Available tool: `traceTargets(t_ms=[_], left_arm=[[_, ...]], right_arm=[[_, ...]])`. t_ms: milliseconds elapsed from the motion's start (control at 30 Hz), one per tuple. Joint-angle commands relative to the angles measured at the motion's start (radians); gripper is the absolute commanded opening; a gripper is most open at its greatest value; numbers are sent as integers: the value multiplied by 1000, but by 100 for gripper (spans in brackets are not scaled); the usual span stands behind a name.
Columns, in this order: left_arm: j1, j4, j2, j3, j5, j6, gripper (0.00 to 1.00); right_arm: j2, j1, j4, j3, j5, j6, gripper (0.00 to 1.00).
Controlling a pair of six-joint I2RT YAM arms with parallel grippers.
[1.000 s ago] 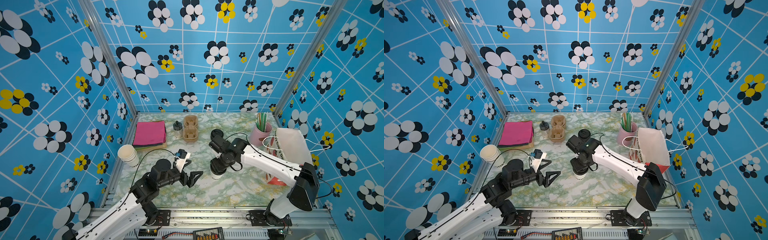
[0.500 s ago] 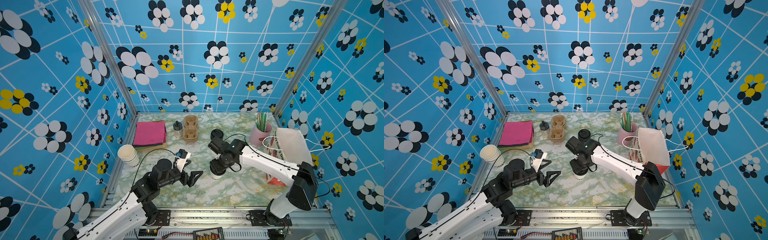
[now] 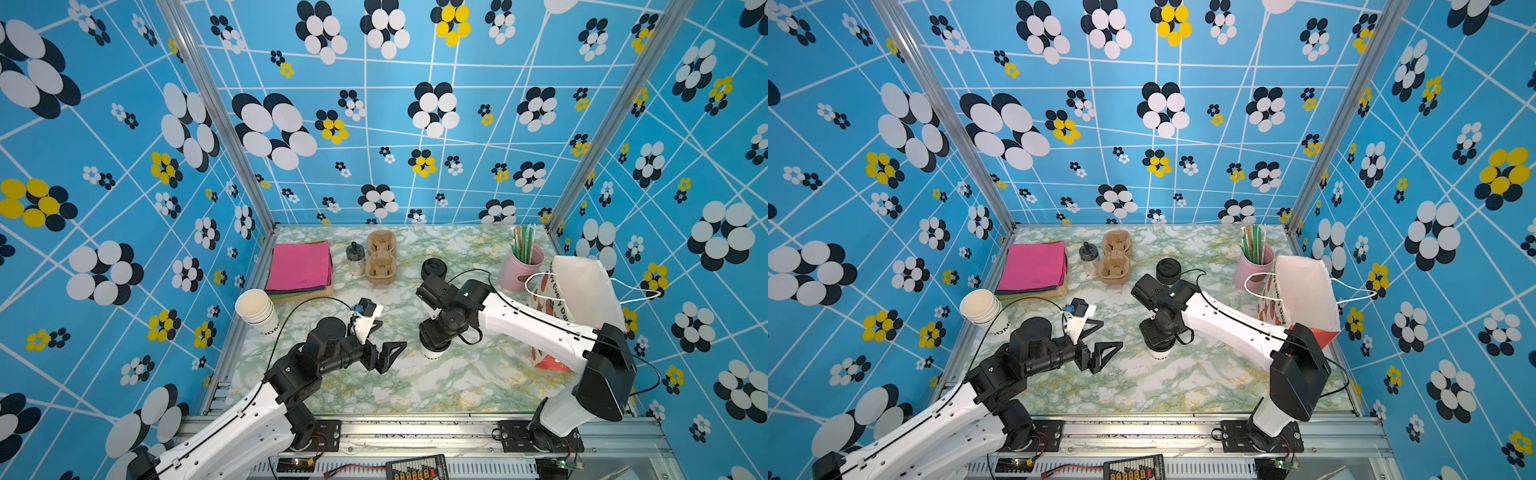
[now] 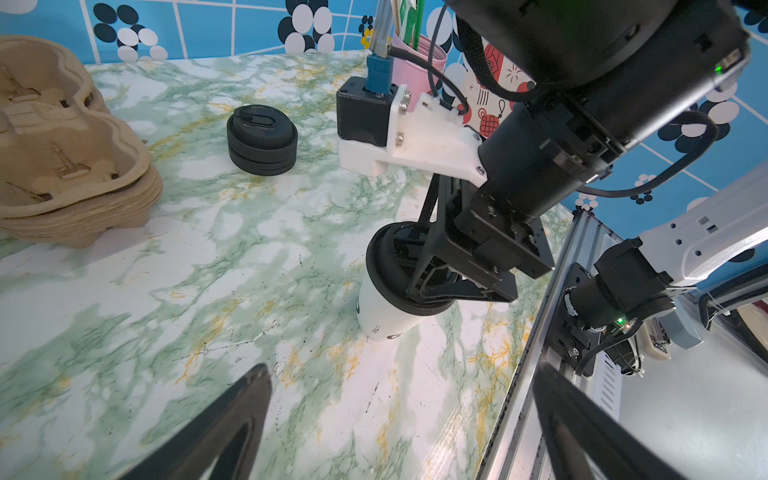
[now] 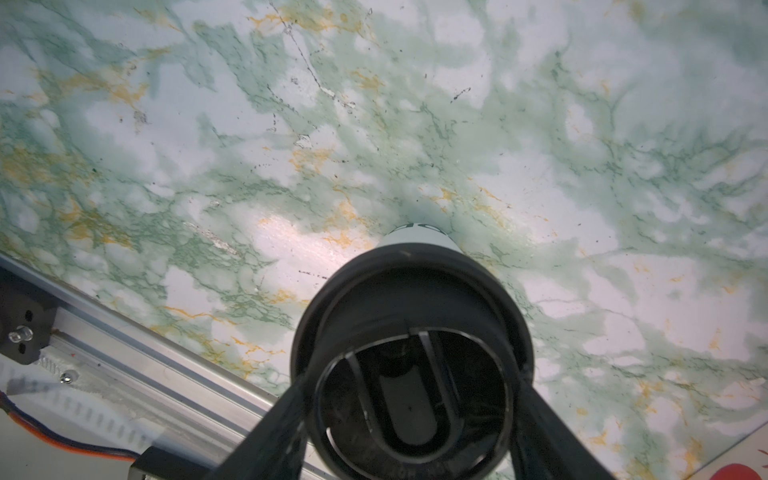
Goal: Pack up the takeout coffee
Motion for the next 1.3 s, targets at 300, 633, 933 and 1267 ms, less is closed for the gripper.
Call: traceTargets(t_ms=[300,633,933,1267], left_arm=[[-8,16,32,-13,-44,-15,99],[-7,10,41,-10,-63,-21,99],[-7,7,65,-6,-90,-33,99],[2,8,168,29,-91,-100,99]], right_arm=[[26,7,-21,-120,33,23,65],[32,19,-30,-178,50,31,61],[44,36,-41,-243,58,61,59],[85,37,-65,-273,57,77,56]])
